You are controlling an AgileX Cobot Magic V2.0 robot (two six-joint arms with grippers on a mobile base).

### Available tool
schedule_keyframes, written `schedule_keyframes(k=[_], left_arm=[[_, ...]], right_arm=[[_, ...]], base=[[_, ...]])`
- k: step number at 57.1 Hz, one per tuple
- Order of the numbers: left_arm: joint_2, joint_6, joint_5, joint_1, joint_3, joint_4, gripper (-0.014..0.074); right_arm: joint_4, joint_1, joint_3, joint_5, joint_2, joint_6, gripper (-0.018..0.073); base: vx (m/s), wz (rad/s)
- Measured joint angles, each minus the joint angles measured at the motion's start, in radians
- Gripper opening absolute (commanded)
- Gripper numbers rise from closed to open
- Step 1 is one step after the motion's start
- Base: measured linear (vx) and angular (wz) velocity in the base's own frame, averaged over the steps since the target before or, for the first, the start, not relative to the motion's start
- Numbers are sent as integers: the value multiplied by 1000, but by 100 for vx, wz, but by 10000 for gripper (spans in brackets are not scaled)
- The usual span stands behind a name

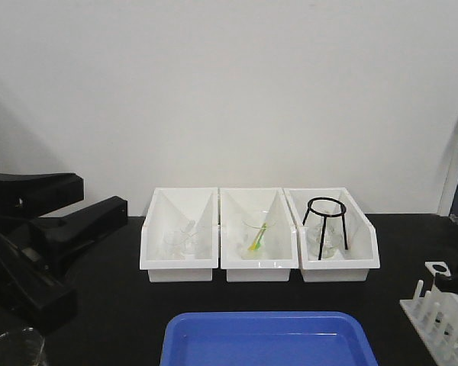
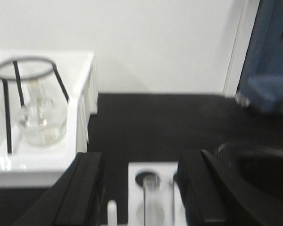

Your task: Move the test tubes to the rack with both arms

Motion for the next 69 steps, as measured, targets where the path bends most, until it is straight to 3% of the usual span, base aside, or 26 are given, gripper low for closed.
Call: schedule_keyframes(k=[9,16,20,27,30,38,43,51,69], left_arm=[[0,0,20,0,0,0,449],[0,0,53,0,0,0,396],[0,0,83,0,0,0,305],[0,0,152,0,0,0,84],[0,0,177,0,0,0,-24],[0,0,237,0,0,0,-22],[0,0,275,0,0,0,-22],[0,0,369,0,0,0,-21],[0,0,483,0,0,1,-20]], right_arm=[[-22,0,0,2,-137,22,424],[-112,0,0,22,-286,159,342],[-235,0,0,40,-368,298,237],[-547,0,0,53,-522,615,-14],[-672,0,0,54,-585,746,-13],[-963,0,0,72,-726,1039,-11],[-1059,0,1,75,-782,1166,-11],[-1118,0,2,58,-831,1269,-11],[-1126,0,2,51,-859,1286,-11]], base=[[0,0],[0,0],[0,0],[0,0],[0,0],[0,0],[0,0],[0,0],[0,0]])
